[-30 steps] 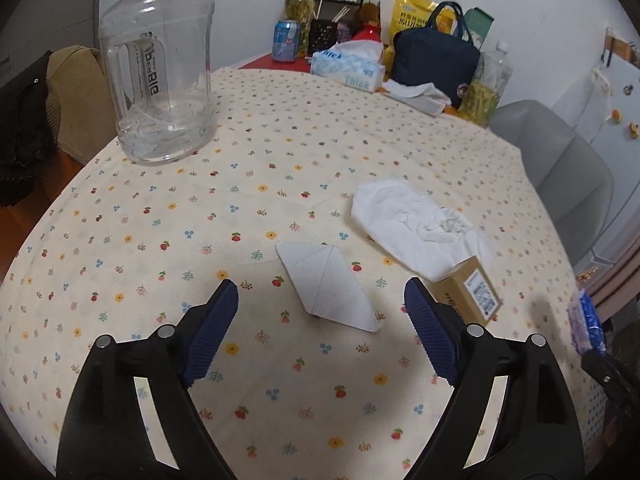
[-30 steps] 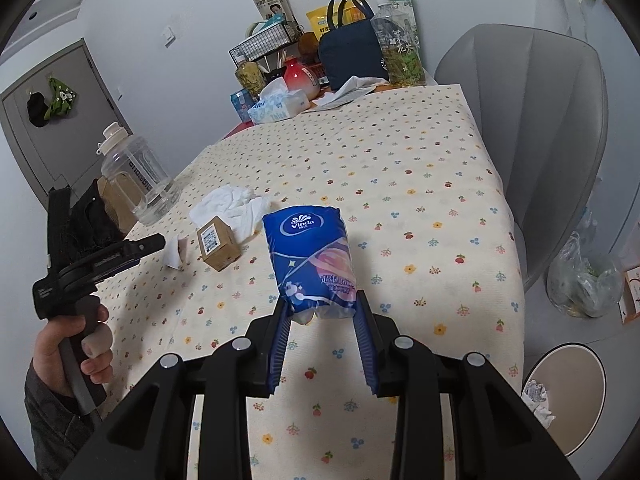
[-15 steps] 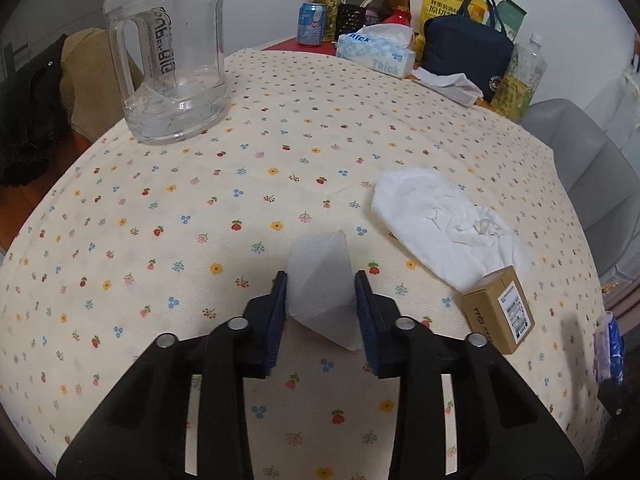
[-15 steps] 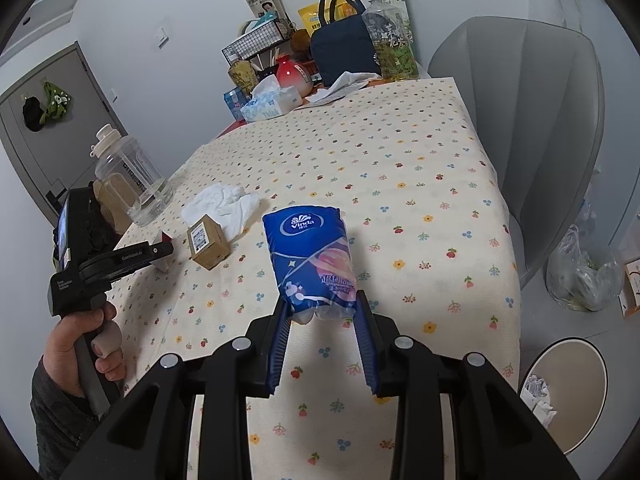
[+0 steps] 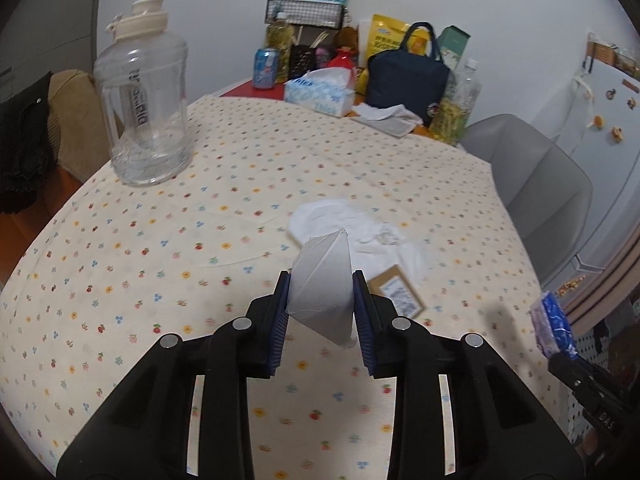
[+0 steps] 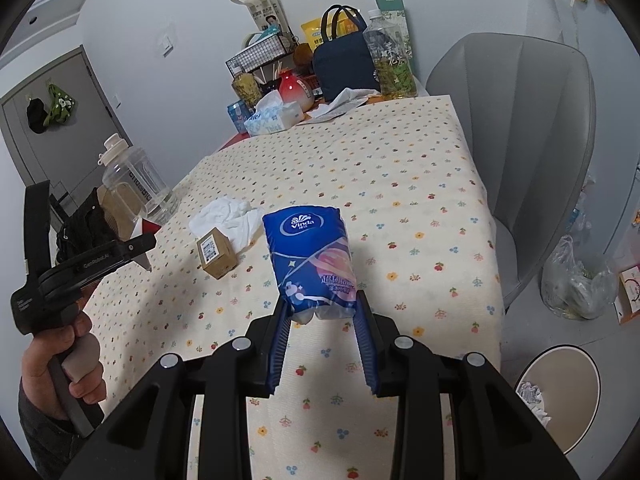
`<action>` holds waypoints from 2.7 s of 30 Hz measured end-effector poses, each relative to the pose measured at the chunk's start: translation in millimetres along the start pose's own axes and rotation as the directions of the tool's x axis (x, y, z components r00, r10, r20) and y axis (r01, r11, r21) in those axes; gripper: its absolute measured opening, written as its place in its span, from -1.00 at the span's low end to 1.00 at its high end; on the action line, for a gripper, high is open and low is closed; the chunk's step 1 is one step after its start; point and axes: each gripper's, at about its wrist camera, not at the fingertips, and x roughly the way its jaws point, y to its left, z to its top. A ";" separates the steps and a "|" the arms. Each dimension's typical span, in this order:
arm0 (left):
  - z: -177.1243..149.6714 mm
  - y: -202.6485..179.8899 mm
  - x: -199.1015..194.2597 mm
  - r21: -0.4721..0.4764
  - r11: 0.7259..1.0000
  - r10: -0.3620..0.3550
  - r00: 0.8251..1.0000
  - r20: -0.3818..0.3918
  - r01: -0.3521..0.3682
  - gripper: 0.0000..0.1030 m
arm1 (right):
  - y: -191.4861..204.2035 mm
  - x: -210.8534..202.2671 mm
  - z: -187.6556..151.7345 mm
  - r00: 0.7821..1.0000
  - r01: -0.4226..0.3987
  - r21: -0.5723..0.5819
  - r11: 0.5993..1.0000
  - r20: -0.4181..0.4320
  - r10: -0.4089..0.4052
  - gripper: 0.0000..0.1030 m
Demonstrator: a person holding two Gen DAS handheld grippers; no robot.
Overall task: Collect trash
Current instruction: 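Carry the paper sheet and tissue pack with both tools over the white bin, then open both tools to drop the paper sheet and tissue pack into the bin, then move both tools back toward the table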
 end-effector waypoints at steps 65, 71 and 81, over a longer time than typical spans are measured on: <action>-163.8 -460.2 26.9 0.569 0.647 -0.324 0.859 -0.397 0.507 0.83 | -379.5 -184.1 -140.4 0.888 0.359 0.586 0.726 0.026 -0.459 0.44; -138.6 -434.7 26.4 0.527 0.705 -0.319 0.875 -0.364 0.475 0.89 | -360.0 -179.9 -127.9 0.892 0.356 0.547 0.758 0.041 -0.449 0.61; -88.8 -360.7 19.1 0.428 0.806 -0.317 0.908 -0.273 0.410 0.88 | -308.7 -164.6 -92.2 0.904 0.348 0.449 0.823 0.073 -0.421 0.80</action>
